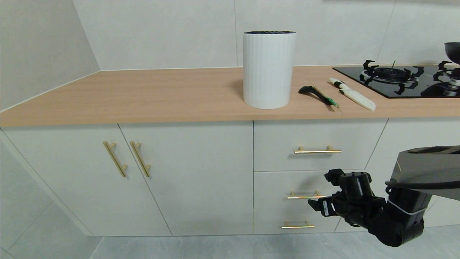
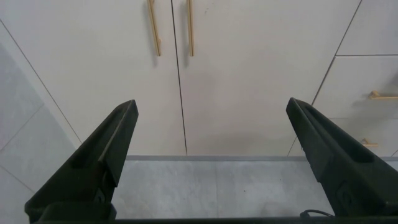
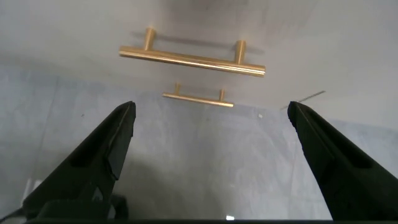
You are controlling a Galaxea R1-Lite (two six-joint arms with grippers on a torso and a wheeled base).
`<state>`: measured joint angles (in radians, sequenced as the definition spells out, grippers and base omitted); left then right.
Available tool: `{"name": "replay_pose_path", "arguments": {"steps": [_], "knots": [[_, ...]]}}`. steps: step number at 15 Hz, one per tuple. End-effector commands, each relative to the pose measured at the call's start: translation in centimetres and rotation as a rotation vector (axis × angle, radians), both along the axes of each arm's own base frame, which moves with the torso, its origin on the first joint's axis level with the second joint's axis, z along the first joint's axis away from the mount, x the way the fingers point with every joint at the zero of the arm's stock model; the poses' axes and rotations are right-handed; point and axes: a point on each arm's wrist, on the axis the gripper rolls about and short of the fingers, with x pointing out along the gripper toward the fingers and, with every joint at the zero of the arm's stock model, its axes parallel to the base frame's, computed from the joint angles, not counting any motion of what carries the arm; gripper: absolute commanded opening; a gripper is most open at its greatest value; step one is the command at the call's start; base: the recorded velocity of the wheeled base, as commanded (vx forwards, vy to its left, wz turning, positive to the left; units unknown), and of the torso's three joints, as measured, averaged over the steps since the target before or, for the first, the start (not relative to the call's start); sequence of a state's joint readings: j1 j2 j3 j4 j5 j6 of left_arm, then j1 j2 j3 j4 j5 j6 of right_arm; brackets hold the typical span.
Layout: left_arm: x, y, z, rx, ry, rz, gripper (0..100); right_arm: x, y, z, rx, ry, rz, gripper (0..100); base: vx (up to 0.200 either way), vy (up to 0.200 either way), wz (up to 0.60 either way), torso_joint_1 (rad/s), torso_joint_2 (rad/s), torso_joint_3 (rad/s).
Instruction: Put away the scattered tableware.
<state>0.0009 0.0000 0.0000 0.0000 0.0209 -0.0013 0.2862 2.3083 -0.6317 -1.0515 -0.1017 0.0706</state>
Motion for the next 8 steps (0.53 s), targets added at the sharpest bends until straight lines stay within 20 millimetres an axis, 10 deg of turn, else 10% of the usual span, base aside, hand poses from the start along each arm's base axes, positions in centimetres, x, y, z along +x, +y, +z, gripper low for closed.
{"name": "replay_pose_path", "arguments": {"steps": [1, 8], "knots": [[0.0, 0.0, 0.0, 0.000, 0.002, 0.001, 100, 0.3, 0.1, -2.3, -0.015, 0.047, -0.003, 100, 0.000, 0.000, 0.00, 0.000, 0.00, 0.000], [0.0, 0.0, 0.0, 0.000, 0.002, 0.001, 100, 3.0, 0.6, -3.4, 0.041, 0.004, -0.083, 100, 0.000, 0.000, 0.00, 0.000, 0.00, 0.000]]}}
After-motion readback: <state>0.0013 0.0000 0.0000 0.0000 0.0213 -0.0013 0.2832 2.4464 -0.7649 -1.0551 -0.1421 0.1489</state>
